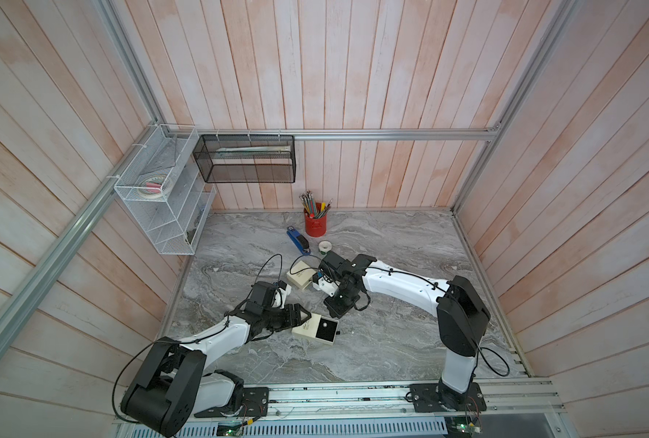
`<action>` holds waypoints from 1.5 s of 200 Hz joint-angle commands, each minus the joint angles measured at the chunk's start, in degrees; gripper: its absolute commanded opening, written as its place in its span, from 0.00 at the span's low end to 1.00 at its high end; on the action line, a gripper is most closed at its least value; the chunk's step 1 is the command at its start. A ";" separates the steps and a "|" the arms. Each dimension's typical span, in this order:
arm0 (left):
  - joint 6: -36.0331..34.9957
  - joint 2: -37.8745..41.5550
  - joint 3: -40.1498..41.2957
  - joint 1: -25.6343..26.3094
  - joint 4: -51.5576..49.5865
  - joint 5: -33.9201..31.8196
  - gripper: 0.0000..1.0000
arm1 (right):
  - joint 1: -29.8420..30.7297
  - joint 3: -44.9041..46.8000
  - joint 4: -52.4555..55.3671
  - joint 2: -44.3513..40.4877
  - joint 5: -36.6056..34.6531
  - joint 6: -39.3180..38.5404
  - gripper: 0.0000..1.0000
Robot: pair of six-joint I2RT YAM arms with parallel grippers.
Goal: Place the earrings into the drawer-style jewelry box
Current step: Move the jewelry box to the center of the board, then insert the earring into the inner lining.
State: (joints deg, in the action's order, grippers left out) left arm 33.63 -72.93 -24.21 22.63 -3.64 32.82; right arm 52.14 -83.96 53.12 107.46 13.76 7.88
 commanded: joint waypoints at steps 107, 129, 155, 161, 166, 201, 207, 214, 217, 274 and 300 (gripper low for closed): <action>6.28 6.37 7.72 4.07 9.65 -3.12 0.69 | 3.10 -1.56 9.05 3.61 4.35 8.13 0.00; 5.64 6.84 7.88 4.09 9.12 -3.99 0.69 | 3.08 -1.94 9.54 4.92 4.08 7.86 0.00; 5.53 6.85 8.65 4.00 9.37 -4.69 0.68 | 3.06 -2.44 9.94 5.80 3.96 7.15 0.00; 5.52 6.76 8.82 4.00 9.54 -4.69 0.68 | 3.07 -2.54 10.11 5.98 4.08 7.00 0.00; 5.49 6.64 8.83 4.01 9.73 -4.68 0.68 | 3.07 -2.74 10.23 6.23 4.08 6.90 0.00; 5.05 5.38 8.74 3.99 10.32 -4.43 0.65 | 3.00 -3.22 10.60 7.09 3.57 6.40 0.00; 4.96 5.27 8.81 3.93 10.29 -4.43 0.65 | 2.97 -3.35 10.60 7.30 3.56 6.36 0.00; 4.91 5.17 8.75 3.99 10.31 -4.51 0.65 | 2.97 -3.48 10.60 7.45 3.56 6.28 0.00; 4.87 5.10 8.74 3.93 10.35 -4.44 0.65 | 2.90 -3.55 10.64 7.50 3.63 6.27 0.00; 4.22 4.39 8.51 4.02 10.47 -3.74 0.64 | 2.71 -4.54 10.42 8.64 3.92 5.92 0.00; 4.03 4.26 8.51 3.93 10.57 -3.64 0.63 | 2.71 -4.59 10.42 9.08 3.98 5.74 0.00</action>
State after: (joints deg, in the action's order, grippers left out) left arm 38.79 -68.18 -16.05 26.59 6.00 29.39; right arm 55.05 -87.11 62.02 114.89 17.50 14.55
